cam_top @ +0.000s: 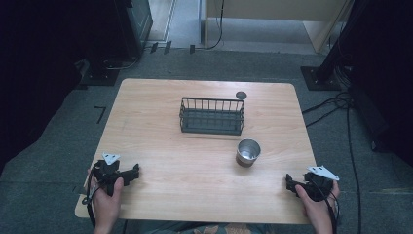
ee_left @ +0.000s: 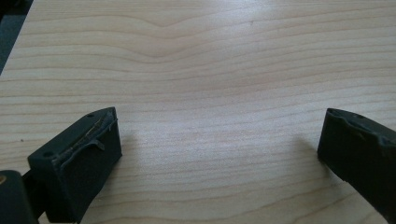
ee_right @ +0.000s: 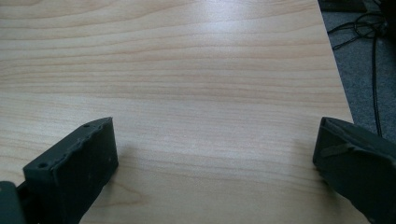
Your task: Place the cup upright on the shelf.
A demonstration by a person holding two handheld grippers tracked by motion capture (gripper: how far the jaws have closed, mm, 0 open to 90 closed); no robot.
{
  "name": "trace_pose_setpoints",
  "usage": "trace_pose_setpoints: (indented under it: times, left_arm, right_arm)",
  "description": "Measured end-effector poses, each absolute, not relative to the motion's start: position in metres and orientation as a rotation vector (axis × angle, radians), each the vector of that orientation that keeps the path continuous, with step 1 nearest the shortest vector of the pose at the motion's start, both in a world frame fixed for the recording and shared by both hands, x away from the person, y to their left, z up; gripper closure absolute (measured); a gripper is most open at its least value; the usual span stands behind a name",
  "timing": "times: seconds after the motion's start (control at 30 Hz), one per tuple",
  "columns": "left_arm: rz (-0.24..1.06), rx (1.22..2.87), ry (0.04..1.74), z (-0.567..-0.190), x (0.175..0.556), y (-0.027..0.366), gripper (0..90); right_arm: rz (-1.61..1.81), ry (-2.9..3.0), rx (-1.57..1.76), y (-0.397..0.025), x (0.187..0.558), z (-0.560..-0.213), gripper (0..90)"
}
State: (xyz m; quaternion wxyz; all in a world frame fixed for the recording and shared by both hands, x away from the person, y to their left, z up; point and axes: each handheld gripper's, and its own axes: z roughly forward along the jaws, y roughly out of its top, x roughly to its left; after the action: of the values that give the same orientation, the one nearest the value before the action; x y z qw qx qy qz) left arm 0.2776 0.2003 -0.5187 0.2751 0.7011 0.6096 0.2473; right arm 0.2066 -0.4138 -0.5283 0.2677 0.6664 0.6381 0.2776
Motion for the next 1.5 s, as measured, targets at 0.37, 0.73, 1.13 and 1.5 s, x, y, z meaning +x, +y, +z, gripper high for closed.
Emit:
trace_pose_setpoints:
  times: [0.37, 0.73, 1.13, 1.5]
  left_arm:
    - [0.664, 1.885, 1.639, -0.519, 0.278, 0.200, 0.0]
    - [0.665, 1.884, 1.638, -0.519, 0.278, 0.200, 0.0]
    - [0.665, 1.883, 1.639, -0.519, 0.278, 0.200, 0.0]
    - [0.665, 1.884, 1.639, -0.519, 0.278, 0.200, 0.0]
  right_arm:
    - [0.748, 1.726, 1.813, -0.412, 0.206, -0.526, 0.0]
    - [0.862, 1.711, 1.767, -0.399, 0.208, -0.501, 0.0]
    - [0.895, 1.731, 1.703, -0.384, 0.227, -0.477, 0.0]
    - [0.974, 1.756, 1.631, -0.354, 0.245, -0.451, 0.0]
